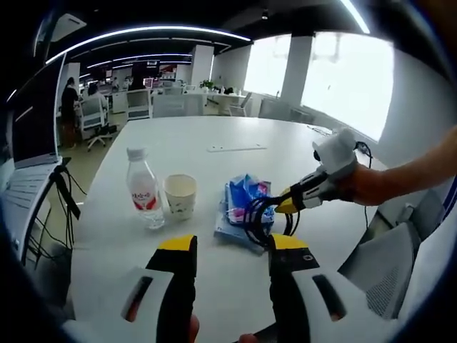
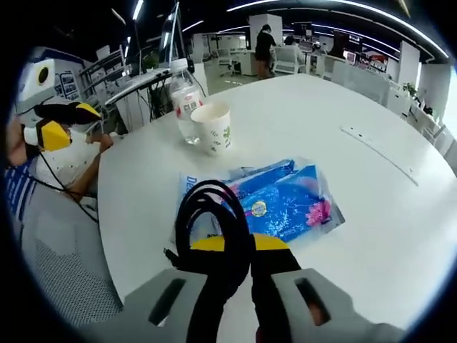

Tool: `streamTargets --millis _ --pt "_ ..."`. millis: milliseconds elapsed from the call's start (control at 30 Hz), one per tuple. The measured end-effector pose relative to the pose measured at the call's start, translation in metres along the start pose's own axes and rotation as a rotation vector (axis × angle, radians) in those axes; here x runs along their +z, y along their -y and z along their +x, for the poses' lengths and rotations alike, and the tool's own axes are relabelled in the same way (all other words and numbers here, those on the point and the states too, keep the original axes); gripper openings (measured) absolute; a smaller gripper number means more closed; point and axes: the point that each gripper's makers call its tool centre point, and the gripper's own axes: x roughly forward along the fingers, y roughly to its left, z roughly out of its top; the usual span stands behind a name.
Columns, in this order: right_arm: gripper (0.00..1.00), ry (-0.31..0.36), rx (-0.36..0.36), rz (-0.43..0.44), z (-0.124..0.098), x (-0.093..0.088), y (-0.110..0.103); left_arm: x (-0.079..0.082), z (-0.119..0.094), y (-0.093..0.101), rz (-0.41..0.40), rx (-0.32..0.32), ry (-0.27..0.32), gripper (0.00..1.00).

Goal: Arrange the tabletop items into an orderly group along one side of the table until the central work area is clear of visible clutter.

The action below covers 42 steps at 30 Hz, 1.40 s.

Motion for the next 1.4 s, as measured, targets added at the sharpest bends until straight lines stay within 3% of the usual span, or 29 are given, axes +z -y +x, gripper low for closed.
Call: streamTargets --millis 333,767,1400 --pt "0.07 0.032 -0.026 0.002 -0.022 -0.002 0.011 0.004 0.004 0.005 0.012 -0.007 -0.004 0.39" --pt "0.06 0.038 -0.076 0.027 -0.049 -0.026 0.027 0.005 0.01 0.01 0.028 -0.021 -0.012 0.39" --pt "0.06 0.061 -0.162 0.17 -0.083 -0.065 0.053 0.016 0.018 0.013 0.057 -0.037 -0.009 0.4"
